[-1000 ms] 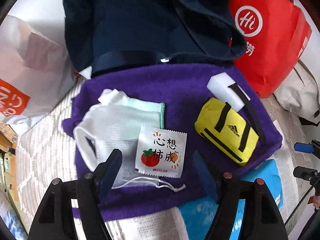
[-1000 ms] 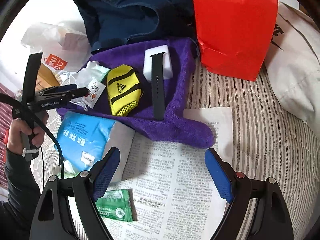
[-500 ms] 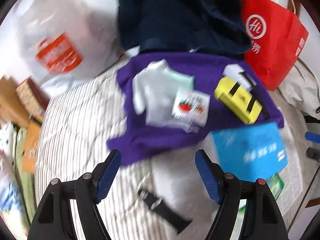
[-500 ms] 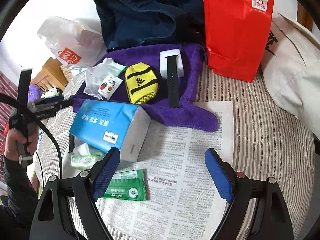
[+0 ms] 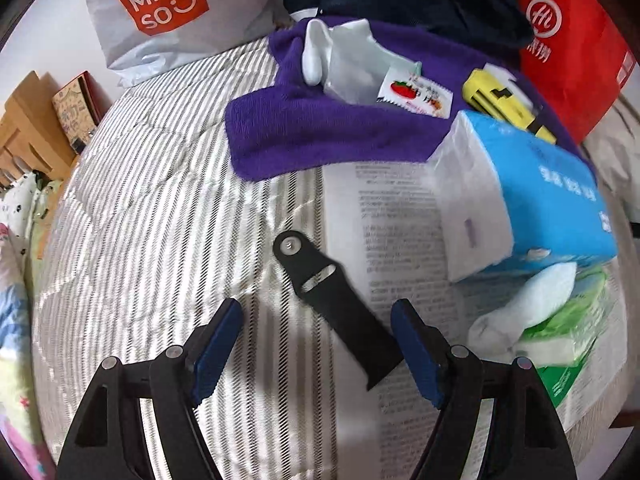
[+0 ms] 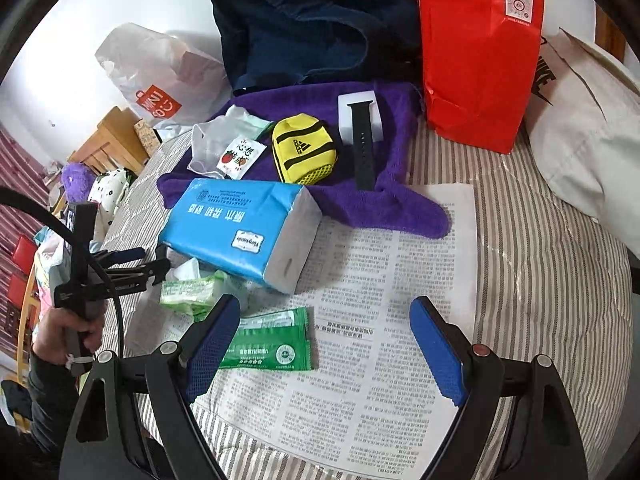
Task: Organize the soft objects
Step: 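Reach down and grasp the black strap piece with the left tool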
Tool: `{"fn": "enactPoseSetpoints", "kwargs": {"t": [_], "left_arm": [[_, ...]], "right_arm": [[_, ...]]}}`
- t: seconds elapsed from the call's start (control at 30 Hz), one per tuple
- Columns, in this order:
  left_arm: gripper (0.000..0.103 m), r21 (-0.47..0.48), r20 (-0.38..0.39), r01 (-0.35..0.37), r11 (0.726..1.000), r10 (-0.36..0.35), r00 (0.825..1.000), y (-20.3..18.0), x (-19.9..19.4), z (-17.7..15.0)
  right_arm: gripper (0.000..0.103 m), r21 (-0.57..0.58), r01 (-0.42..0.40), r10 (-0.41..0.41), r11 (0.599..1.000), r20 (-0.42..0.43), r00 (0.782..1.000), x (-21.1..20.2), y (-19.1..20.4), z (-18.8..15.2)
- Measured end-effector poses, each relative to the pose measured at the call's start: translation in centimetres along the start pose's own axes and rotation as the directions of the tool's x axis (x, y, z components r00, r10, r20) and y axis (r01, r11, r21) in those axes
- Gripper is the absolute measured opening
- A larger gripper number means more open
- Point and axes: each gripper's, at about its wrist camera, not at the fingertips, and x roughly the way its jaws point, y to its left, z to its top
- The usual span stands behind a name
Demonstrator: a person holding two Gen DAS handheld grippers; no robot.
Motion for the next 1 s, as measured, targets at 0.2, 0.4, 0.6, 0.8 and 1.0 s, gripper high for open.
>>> {"fn": "enactPoseSetpoints", "kwargs": {"t": [0.2, 0.4, 0.6, 0.8, 1.0], "left_arm": [[0.040, 0.063, 0.039, 0.027, 0.998, -0.029, 0.999, -0.7, 0.2, 0.9], [0.027, 0.114, 0.034, 0.046, 0.992, -0.050, 0.998, -1.1, 1.1, 3.1], [0.036, 0.122, 0.019, 0.057, 0.991, -0.060, 0.998, -1.4, 0.1, 1.3], [0.056, 0.097, 0.021, 0.046, 0.994, -0.048, 0.999, -1.2, -0.6, -0.8], [0.023, 0.075, 0.088, 0.071, 0.995, -0.077, 0.993, -0.3, -0.7, -0.6]], "right_arm": [[0.086, 0.012, 0.001, -0.001, 1.000, -0.019, 1.000, 0.2, -0.6, -0.8], [0.086, 0.027, 0.006, -0.005, 1.000, -0.036, 0.999, 0.7, -1.2, -1.0], [0.086, 0.022, 0.004, -0.003, 1.000, -0.052, 0.999, 1.3, -1.1, -0.8], [0.086, 0.007, -0.001, 0.001, 1.000, -0.069, 0.998, 2.0, -0.6, -0.7], [0.086, -0.012, 0.000, -0.001, 1.000, -0.089, 0.996, 2.6, 0.2, -1.0]]}}
